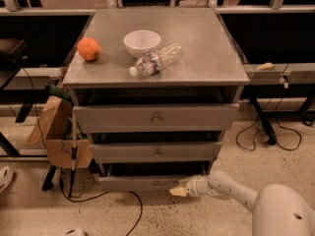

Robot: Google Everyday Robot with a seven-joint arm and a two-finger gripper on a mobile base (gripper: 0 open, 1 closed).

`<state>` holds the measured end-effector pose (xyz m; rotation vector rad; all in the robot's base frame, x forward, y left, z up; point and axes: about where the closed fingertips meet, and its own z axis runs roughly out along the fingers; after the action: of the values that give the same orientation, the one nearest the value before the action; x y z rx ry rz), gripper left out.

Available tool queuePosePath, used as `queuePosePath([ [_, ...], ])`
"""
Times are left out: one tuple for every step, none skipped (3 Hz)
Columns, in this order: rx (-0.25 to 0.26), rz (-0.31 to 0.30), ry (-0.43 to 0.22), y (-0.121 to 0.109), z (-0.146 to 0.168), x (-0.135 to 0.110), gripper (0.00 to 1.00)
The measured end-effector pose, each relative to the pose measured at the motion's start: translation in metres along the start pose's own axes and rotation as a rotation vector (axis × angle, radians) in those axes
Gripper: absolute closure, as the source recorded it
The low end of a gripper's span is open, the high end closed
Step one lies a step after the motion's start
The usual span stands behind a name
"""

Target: Close bottom drawer

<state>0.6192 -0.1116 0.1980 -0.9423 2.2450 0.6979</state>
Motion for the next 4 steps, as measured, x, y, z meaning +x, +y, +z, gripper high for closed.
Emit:
queuePosePath([
  [0.000,0.000,0.000,0.000,0.000,0.000,0.65],
  [0.022,-0.016,-0.006,-0.025,0.012,-0.032,0.89],
  [0.023,-0.017,-0.005,-0.023,0.012,-0.032,0.78],
  [0.023,-0.017,-0.005,-0.022,0.011,-0.032,0.55],
])
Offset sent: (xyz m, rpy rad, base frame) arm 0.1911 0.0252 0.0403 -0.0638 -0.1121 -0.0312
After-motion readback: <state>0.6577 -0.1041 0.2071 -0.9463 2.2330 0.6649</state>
